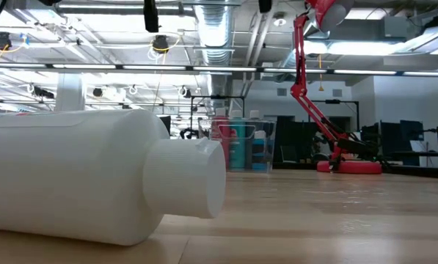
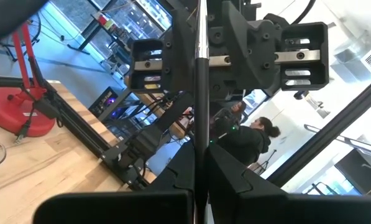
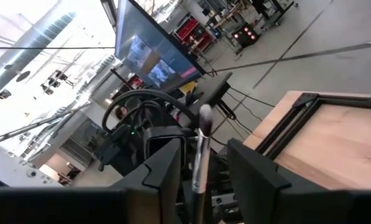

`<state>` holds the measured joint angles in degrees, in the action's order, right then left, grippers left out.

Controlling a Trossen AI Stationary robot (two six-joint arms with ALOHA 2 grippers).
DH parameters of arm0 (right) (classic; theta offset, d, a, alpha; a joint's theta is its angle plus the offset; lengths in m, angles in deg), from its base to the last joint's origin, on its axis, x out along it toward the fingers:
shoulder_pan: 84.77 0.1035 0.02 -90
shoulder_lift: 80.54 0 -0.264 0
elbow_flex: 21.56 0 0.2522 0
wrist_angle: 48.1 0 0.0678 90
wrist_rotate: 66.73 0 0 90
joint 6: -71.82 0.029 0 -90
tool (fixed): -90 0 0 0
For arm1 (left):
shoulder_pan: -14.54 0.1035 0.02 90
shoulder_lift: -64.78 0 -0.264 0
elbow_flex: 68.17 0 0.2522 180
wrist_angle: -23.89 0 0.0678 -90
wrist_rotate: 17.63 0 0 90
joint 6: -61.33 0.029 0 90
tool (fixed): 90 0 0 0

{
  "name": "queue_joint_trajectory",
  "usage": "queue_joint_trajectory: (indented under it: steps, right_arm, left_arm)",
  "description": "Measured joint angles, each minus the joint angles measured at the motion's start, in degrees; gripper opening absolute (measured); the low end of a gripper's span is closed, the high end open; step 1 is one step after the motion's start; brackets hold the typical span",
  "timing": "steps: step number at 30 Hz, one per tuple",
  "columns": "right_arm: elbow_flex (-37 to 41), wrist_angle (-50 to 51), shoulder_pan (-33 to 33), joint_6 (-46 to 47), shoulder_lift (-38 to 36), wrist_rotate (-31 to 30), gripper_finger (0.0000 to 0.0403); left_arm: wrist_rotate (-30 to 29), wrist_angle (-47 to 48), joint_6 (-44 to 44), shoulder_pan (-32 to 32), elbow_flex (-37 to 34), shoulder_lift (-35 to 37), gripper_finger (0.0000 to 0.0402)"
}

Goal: Pick & Place Paint Supplies
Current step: Put the silver paintbrush into the purple cup

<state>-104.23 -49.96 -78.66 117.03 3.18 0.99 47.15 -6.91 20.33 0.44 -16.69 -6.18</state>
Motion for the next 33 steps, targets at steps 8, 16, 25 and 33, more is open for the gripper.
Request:
queue_joint_trajectory:
  steps: [8, 16, 25, 33]
  right_arm:
    - [0.00, 0.20, -0.60, -0.12, 0.00, 0.00, 0.0122]
    - [0.00, 0.20, -0.61, -0.12, 0.00, 0.00, 0.0095]
    - [0.00, 0.98, -0.64, -0.09, -0.04, 0.60, 0.0015]
    - [0.00, 1.89, -0.61, 0.34, -0.09, 1.30, 0.0005]
  left_arm:
    - [0.60, 0.00, -0.01, 0.00, 0.00, 0.00, 0.0006]
    - [0.63, 0.17, -0.45, 0.06, 0.00, 0.00, 0.0006]
    - [0.63, 0.79, -0.63, 0.37, 0.00, -0.02, 0.0006]
    - [1.48, 1.52, -1.39, 0.37, 0.00, -0.02, 0.0012]
